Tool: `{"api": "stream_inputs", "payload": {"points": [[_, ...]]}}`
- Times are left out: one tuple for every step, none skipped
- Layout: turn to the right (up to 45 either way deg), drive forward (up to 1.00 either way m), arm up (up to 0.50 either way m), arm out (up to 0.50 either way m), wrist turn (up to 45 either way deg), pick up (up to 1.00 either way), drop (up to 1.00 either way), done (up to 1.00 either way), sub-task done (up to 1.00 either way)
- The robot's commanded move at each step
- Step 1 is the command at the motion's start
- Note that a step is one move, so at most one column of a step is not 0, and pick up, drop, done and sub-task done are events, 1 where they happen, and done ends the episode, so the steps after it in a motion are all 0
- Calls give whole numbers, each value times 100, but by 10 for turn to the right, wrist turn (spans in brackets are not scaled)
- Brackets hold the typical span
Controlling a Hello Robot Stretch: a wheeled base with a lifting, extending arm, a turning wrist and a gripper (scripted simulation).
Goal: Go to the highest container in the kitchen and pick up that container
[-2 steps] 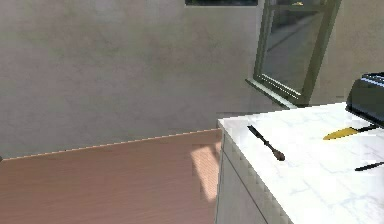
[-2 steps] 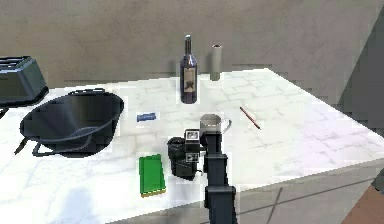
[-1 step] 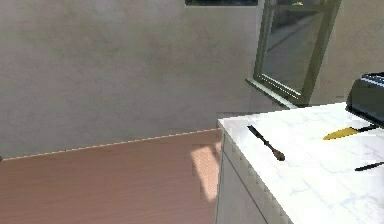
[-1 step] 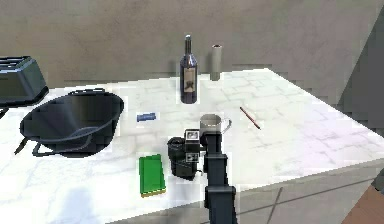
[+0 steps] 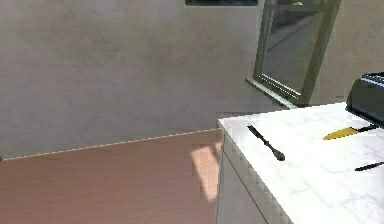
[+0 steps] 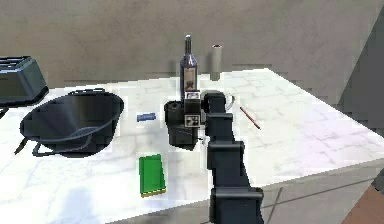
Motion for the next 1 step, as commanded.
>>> {"api": "stream_inputs", "payload": {"points": [[0, 0, 0, 0, 0, 0, 0, 100, 0]]}}
